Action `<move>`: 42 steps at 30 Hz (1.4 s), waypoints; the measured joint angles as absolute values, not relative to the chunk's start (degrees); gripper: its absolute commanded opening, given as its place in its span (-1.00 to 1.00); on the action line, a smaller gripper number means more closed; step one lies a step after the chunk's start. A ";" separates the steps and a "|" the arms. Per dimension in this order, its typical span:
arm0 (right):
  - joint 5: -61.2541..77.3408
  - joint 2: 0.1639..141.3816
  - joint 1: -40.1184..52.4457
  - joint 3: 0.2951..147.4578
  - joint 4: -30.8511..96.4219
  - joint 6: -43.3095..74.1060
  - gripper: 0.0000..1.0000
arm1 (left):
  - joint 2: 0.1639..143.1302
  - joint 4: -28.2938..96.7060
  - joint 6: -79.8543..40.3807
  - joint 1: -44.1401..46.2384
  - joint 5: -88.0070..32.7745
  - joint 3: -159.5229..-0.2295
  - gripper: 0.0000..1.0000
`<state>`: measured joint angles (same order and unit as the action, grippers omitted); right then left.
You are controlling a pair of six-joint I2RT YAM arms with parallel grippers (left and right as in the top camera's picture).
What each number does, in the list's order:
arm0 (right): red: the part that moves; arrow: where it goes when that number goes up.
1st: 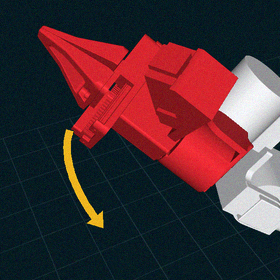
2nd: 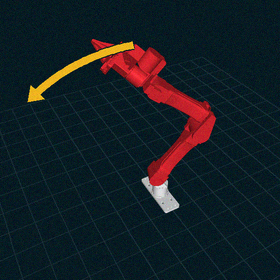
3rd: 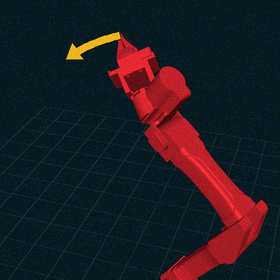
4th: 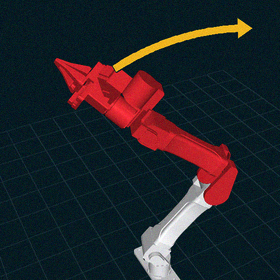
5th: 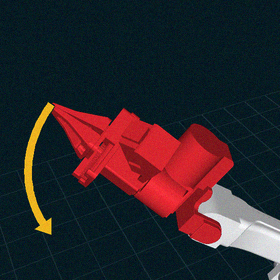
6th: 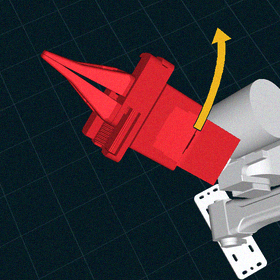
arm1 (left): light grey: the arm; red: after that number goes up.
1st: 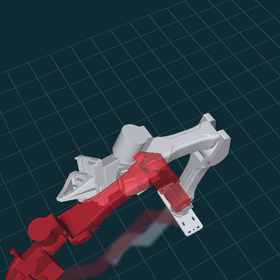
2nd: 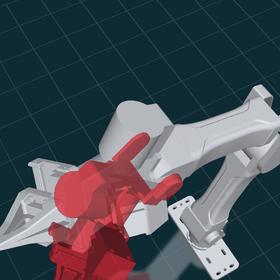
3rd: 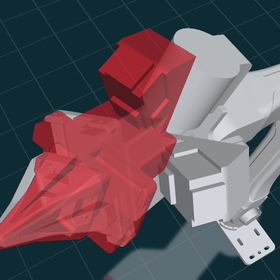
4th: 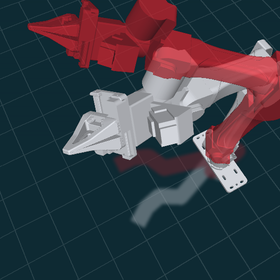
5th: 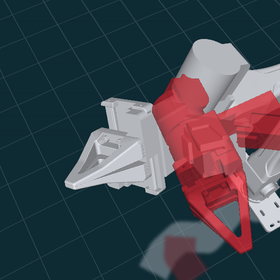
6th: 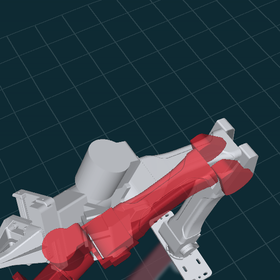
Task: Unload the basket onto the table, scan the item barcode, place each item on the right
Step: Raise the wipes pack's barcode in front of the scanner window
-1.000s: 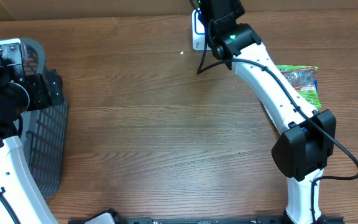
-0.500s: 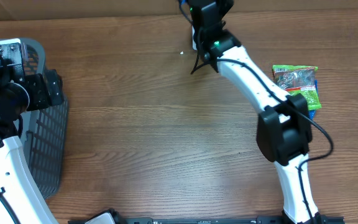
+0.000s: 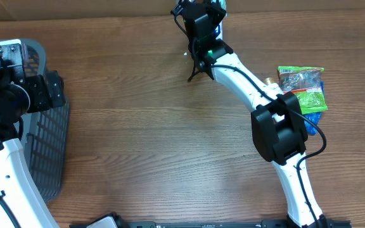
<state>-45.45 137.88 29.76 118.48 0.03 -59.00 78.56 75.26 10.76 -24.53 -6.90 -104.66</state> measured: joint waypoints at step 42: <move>-45.84 140.77 28.53 118.41 0.95 -58.22 -0.92 | 78.56 75.29 10.76 -24.53 -6.87 -104.66 1.00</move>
<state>-45.84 140.77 28.53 118.41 0.95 -58.22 78.56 75.29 10.76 -24.53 -6.87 -104.66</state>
